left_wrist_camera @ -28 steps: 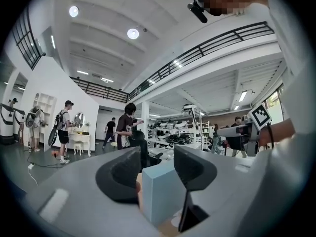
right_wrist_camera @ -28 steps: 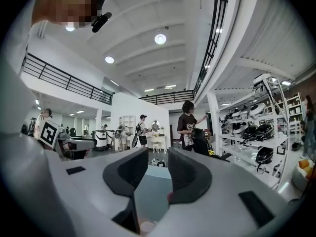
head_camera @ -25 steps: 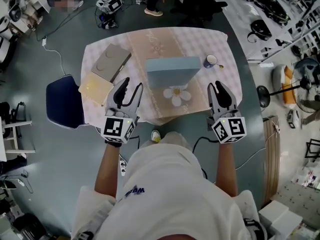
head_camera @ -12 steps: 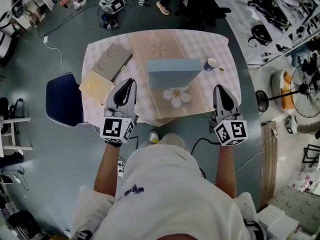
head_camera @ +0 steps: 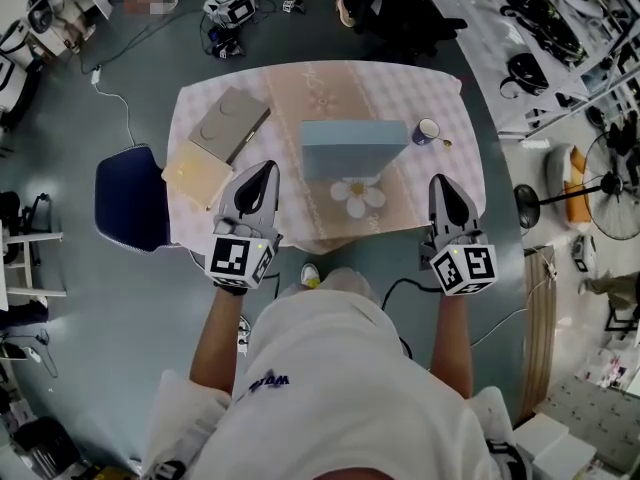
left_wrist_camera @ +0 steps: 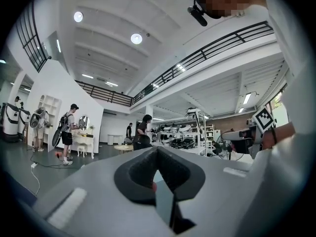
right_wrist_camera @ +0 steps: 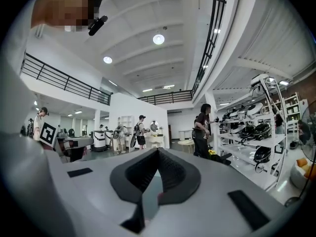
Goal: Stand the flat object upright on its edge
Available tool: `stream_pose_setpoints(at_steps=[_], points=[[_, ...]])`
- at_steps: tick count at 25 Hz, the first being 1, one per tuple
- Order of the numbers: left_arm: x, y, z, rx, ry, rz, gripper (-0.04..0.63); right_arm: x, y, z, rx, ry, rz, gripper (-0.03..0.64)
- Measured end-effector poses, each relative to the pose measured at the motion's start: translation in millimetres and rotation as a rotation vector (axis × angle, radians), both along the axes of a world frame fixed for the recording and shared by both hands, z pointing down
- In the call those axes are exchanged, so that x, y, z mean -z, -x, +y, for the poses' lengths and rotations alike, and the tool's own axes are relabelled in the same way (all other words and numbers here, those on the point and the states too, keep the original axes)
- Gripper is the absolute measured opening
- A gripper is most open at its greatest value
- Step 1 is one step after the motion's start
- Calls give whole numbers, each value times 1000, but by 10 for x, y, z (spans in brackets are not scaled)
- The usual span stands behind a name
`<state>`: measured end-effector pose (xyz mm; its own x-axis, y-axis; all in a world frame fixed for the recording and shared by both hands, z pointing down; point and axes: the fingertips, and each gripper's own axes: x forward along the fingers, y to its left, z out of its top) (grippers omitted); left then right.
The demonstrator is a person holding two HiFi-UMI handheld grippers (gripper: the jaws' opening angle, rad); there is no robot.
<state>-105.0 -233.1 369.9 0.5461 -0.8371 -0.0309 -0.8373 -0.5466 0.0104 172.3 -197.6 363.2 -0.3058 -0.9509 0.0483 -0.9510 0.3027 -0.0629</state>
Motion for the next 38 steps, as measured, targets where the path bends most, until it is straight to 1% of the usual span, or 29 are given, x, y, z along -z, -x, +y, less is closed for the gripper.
stream_pose_setpoints(at_steps=[7, 14, 25, 38], points=[[-22, 37, -13, 8, 12, 1, 2, 5, -16, 0, -5, 5, 9, 3], [-20, -7, -19, 0, 15, 2, 2, 7, -43, 6, -7, 10, 20, 3], [-53, 52, -36, 0, 21, 8, 2, 12, 11, -21, 1, 11, 34, 3], [-92, -7, -48, -19, 27, 11, 2, -32, -33, -33, -11, 22, 46, 3]])
